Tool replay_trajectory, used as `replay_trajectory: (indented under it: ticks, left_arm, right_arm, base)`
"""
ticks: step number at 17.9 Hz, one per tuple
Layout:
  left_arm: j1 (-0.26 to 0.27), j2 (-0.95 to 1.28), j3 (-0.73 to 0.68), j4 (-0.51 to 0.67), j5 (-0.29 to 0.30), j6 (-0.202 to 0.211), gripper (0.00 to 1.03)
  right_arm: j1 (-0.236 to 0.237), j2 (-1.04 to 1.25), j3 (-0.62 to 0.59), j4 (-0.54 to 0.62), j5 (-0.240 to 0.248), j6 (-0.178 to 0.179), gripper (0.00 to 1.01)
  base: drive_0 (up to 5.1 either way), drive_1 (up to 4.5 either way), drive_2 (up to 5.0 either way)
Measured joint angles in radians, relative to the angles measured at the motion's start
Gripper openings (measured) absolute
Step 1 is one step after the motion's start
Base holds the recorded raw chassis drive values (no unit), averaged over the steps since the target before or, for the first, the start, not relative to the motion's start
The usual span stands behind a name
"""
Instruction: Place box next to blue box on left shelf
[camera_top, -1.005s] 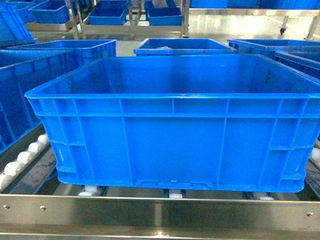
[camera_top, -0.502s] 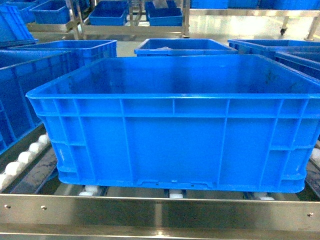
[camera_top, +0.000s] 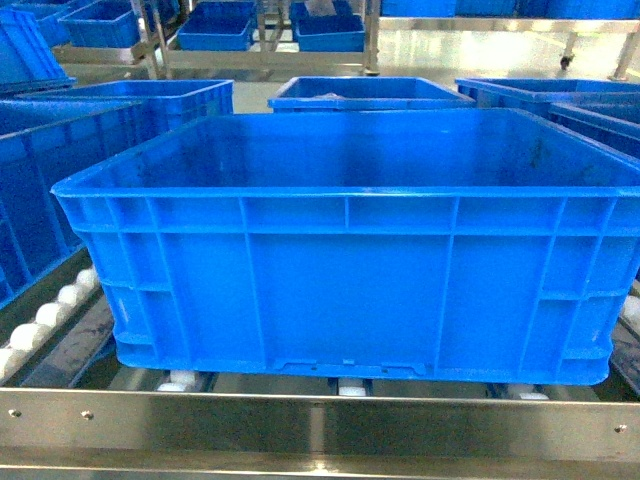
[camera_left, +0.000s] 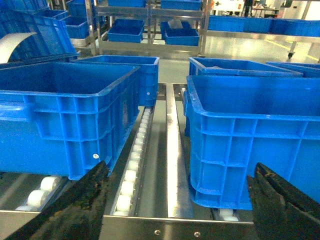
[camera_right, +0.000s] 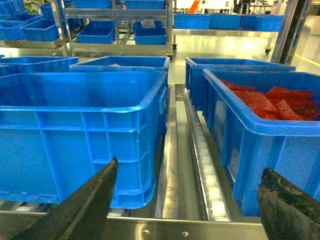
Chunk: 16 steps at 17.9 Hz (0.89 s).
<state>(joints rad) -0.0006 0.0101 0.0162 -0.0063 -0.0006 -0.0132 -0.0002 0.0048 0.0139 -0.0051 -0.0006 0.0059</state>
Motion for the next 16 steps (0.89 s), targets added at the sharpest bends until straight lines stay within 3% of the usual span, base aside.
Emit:
replay_trajectory:
  ticks: [1,16]
  left_arm:
    - [0.000,0.000,0.000,0.000,0.000,0.000,0.98]
    - [0.000,0.000,0.000,0.000,0.000,0.003,0.98]
  right_arm:
    - [0.000,0.000,0.000,0.000,0.000,0.000,1.00]
    - [0.000,0.000,0.000,0.000,0.000,0.000,0.98]
  base:
    - [0.0,0.00,0.0]
    - [0.0,0.00,0.0]
